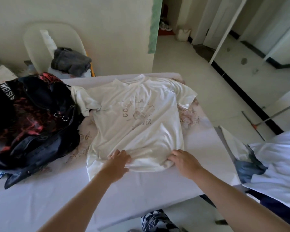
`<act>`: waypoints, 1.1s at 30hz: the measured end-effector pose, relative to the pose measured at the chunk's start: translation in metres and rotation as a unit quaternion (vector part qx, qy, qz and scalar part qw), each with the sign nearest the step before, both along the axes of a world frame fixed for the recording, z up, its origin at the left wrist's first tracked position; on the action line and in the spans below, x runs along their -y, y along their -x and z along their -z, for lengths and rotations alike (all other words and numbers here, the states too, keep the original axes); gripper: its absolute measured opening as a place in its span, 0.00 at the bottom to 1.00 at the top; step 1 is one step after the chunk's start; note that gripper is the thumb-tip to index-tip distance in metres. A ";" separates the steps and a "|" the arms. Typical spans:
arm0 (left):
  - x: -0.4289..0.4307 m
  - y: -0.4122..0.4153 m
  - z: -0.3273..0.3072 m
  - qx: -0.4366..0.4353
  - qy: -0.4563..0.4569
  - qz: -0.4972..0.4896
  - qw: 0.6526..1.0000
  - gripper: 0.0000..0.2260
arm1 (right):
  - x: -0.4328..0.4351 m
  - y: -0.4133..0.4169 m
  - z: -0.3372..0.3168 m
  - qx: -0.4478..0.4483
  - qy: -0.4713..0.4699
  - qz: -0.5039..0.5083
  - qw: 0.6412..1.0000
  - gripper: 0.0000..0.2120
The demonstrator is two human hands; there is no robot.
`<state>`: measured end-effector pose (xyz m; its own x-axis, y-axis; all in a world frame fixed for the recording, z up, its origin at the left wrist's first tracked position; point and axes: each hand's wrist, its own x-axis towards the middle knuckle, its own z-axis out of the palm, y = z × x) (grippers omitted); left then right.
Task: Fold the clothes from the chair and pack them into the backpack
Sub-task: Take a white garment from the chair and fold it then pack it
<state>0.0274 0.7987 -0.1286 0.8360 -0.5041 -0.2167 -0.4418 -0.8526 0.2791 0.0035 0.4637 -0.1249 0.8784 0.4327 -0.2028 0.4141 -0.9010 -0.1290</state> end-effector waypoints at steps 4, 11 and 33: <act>0.007 0.003 -0.024 -0.072 -0.024 0.007 0.997 0.06 | 0.004 -0.005 -0.016 -0.066 0.058 0.028 0.996 0.12; 0.024 0.019 -0.015 -0.047 0.004 -0.014 0.999 0.25 | -0.002 0.003 -0.028 -0.061 0.115 -0.025 0.991 0.27; 0.012 -0.150 -0.106 -0.132 -0.004 -0.140 0.981 0.09 | -0.029 -0.165 -0.094 0.010 -0.075 0.113 0.991 0.13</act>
